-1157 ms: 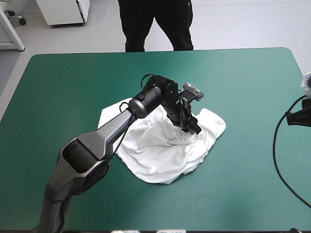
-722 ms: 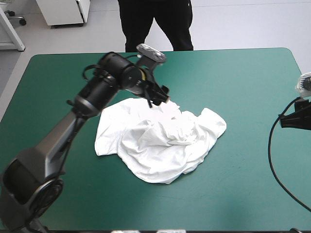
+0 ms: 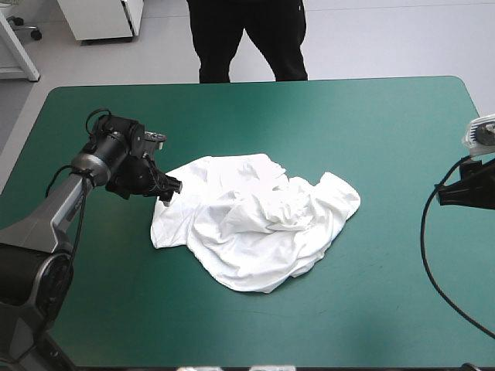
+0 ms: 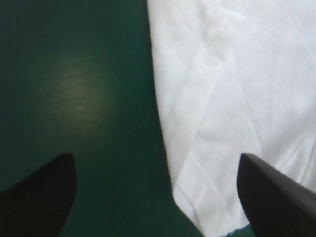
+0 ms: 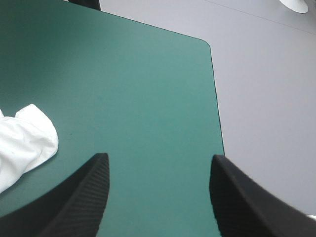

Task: Fold the cloth

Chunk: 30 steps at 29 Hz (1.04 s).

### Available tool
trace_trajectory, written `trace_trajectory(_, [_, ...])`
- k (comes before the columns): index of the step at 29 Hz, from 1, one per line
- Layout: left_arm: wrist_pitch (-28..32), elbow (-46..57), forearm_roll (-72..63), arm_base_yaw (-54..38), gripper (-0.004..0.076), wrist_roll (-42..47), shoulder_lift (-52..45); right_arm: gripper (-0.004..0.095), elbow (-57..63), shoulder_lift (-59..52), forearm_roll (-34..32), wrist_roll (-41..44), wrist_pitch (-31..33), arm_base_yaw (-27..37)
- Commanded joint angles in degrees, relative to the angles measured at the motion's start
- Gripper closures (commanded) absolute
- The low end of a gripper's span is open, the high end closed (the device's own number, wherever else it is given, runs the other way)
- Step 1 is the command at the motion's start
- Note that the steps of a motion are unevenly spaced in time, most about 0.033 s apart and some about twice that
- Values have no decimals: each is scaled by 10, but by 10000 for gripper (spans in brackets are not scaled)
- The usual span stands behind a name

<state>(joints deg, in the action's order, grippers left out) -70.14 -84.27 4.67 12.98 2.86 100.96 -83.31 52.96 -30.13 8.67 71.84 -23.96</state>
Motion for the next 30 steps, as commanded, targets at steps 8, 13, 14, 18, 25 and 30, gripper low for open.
trace_trajectory(8, [20, -13, -41, 3, 92, -8, 71, 354, -15, 20, -17, -7, -3, 1])
trace_trajectory(13, [22, -13, -70, 3, 244, -19, 88, 354, -15, 24, -4, -7, -3, 1])
trace_trajectory(14, [23, -13, -80, 3, 299, -25, 91, 354, -15, 27, 1, -7, -3, 1])
trace_trajectory(18, [39, -13, -83, 3, 614, -29, 98, 354, -15, 55, 29, -6, -3, 1])
trace_trajectory(25, [48, -13, -81, 3, 733, -29, 117, 354, -15, 159, 58, 9, -30, 1])
trace_trajectory(30, [45, -13, -86, 3, 733, -29, 119, 354, -15, 269, 95, 15, -71, 24])
